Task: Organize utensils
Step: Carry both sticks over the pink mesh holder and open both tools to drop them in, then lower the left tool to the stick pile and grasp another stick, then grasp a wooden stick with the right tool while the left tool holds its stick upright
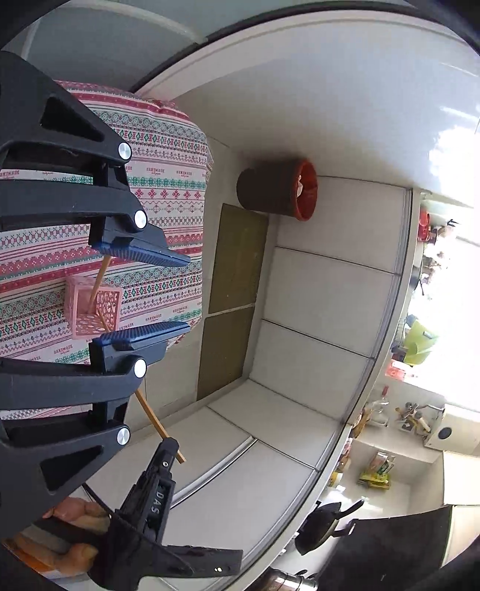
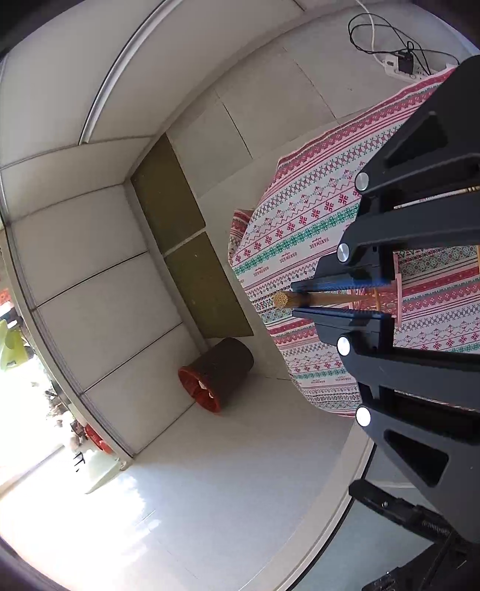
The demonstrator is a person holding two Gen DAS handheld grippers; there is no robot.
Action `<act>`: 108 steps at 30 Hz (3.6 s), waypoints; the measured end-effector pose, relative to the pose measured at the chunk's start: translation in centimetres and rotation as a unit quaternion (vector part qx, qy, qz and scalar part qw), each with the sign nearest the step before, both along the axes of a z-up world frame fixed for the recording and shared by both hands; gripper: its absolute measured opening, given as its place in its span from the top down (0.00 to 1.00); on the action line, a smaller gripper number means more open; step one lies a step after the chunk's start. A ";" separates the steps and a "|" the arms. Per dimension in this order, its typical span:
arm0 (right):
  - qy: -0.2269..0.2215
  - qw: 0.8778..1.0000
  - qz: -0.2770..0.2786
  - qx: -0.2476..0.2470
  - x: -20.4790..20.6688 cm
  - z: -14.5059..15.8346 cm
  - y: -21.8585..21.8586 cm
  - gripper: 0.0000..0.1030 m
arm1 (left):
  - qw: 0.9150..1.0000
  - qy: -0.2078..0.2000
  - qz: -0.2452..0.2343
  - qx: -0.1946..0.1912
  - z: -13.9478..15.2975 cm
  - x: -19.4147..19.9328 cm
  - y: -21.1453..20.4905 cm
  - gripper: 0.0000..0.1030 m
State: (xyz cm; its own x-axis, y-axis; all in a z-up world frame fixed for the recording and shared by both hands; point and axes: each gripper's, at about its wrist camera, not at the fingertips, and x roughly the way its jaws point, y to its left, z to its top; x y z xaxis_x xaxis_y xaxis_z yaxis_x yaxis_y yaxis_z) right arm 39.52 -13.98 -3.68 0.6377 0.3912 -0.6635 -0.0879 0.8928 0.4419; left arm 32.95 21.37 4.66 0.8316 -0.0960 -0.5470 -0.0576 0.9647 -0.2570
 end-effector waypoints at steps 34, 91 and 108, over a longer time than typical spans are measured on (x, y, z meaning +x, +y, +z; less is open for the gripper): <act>0.163 0.983 -0.056 0.056 -24.6 -10.7 -13.2 0.20 | 0.931 0.201 -0.287 0.099 -11.4 -6.4 -11.1 0.13; 0.312 0.942 -0.093 0.081 -25.4 -22.1 -12.4 0.20 | 0.769 0.261 -0.499 0.303 -29.1 -4.6 -28.2 0.93; 0.344 0.928 -0.141 0.021 -20.2 -25.2 -7.4 0.74 | 0.884 0.125 -0.362 0.270 -15.1 -6.6 -14.8 0.94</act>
State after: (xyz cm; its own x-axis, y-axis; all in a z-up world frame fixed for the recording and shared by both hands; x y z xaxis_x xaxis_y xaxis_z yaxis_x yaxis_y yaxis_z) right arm 19.32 -21.34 -28.92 0.1489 0.3077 -0.9398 0.4621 0.8185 0.3413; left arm 26.40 6.54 -10.44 0.5059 -0.2227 -0.8334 0.6348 0.7502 0.1849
